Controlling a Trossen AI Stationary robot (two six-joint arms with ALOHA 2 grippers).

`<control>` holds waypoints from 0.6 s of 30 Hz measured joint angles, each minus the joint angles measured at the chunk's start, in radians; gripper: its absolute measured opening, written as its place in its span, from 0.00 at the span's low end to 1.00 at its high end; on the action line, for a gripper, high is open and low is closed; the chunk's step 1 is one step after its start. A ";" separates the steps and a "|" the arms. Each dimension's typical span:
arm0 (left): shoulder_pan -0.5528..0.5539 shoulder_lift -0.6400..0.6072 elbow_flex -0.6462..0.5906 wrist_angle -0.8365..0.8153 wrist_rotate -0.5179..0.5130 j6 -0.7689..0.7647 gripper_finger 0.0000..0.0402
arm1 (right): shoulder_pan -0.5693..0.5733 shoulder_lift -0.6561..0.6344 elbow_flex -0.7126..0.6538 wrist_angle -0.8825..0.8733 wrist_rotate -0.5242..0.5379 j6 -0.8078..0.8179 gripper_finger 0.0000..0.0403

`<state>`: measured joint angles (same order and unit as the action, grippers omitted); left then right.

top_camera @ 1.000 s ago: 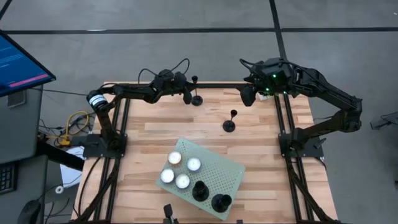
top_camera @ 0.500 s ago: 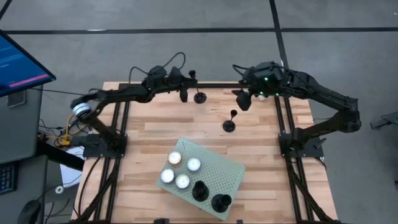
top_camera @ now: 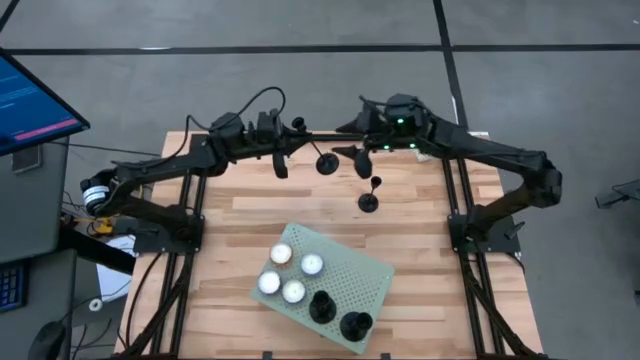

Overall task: Pick & Place candle stick holders
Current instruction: Put the candle holder on the shelf aligned with the other candle holder

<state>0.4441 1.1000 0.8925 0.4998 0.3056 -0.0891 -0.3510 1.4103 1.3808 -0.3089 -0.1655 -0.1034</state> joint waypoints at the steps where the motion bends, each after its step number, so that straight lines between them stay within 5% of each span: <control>1: -0.008 0.000 0.000 -0.006 -0.008 0.001 0.03 | 0.005 0.016 0.000 0.020 -0.017 0.005 0.63; 18: -0.075 0.021 0.000 -0.003 -0.017 0.002 0.03 | 0.053 0.165 0.021 0.111 -0.048 0.053 0.57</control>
<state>0.3691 1.1213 0.8925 0.4965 0.2884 -0.0875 -0.2985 1.5753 1.4014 -0.1974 -0.2131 -0.0508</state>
